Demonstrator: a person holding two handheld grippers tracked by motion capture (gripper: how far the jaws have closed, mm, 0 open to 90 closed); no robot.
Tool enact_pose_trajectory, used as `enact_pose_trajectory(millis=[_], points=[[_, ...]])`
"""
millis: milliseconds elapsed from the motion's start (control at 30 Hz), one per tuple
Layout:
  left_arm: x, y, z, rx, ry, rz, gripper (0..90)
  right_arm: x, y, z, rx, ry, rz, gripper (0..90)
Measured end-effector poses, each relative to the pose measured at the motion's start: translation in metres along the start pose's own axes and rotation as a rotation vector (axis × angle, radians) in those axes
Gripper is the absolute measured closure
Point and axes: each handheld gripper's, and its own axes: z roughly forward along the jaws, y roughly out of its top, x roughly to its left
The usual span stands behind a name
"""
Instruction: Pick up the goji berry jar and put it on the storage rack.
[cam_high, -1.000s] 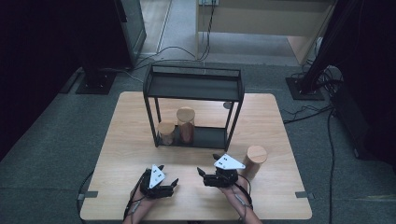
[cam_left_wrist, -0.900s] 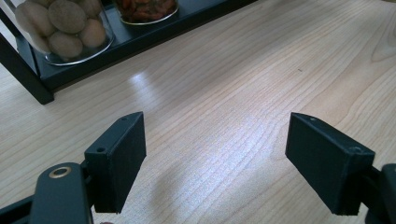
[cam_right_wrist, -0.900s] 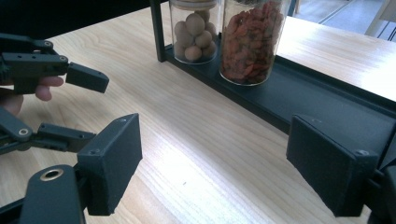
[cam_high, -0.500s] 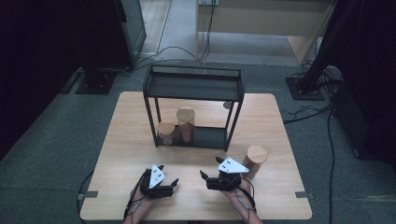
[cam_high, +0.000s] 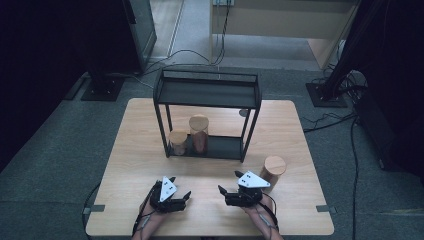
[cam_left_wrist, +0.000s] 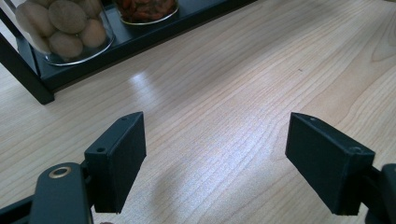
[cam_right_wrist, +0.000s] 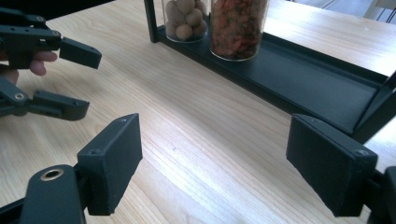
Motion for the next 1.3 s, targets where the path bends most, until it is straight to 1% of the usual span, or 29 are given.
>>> enact_pose_trajectory(millis=[100,567,667,733,1000,1300], points=[[0.000,0.000,0.000,0.001,0.000,0.001,20.2,-0.001,-0.001,-0.003,0.008,0.001,0.008,17.9],[0.000,0.000,0.000,0.001,-0.001,0.001,20.2,-0.006,-0.005,-0.010,0.018,0.013,0.003,17.9],[0.000,0.000,0.000,0.001,-0.001,0.002,20.2,-0.009,-0.006,-0.013,0.021,0.028,-0.002,18.1],[0.000,0.000,0.000,0.002,-0.001,0.002,20.2,-0.010,-0.006,-0.015,0.023,0.029,-0.006,18.1],[0.000,0.001,0.000,0.003,0.000,0.003,20.2,-0.013,-0.009,-0.020,0.037,0.027,0.005,18.1],[0.000,0.001,0.000,0.004,0.000,0.005,20.1,-0.014,-0.013,-0.025,0.047,0.025,0.004,18.1]])
